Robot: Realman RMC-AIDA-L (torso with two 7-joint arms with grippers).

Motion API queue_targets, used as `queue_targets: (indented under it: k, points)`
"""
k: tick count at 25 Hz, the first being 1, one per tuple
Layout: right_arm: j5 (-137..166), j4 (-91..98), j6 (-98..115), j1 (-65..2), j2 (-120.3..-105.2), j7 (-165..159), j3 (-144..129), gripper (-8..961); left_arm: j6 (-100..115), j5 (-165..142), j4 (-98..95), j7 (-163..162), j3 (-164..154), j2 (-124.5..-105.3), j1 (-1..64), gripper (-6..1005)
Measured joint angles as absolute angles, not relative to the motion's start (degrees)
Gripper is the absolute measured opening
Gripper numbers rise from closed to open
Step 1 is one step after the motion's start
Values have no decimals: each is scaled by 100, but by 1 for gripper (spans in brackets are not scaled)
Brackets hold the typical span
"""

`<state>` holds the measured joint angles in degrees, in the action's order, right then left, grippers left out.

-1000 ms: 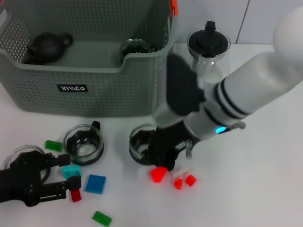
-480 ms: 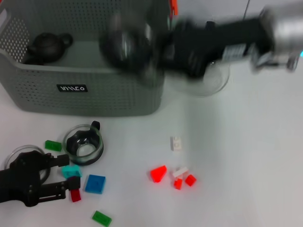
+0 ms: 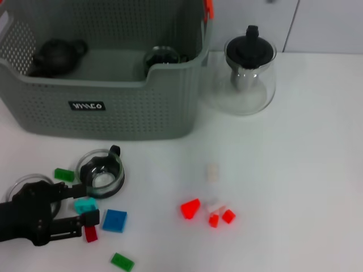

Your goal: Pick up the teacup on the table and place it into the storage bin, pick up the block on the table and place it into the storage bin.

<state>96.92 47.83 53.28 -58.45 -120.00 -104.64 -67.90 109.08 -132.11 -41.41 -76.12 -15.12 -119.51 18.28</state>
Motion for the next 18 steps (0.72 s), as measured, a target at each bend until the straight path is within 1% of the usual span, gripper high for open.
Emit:
queue_targets:
  k: [5,8,11,18]
  points:
    - [10523,3469,4367,-7030,-12025,-11093,-6906,63,10900,-13216,-4139,-7617,-1505,-11953,1816,797]
    - [10925,2577,3735,-7617,-12043,-11512,-7206,63,10886,-13218,-4139,-7619,-1510,-11953,1822,796]
    - [11060,2059,3249,-7914,-12083,-11717,-7608,63,10829,-13219,-4098,-7620,-1513,-11953,1832,796]
    - [11033,1917,3097,-7881,-12114,-11975,-8208,62,10748,-13251,-4008,-7621,-1512,-11945,1858,796]
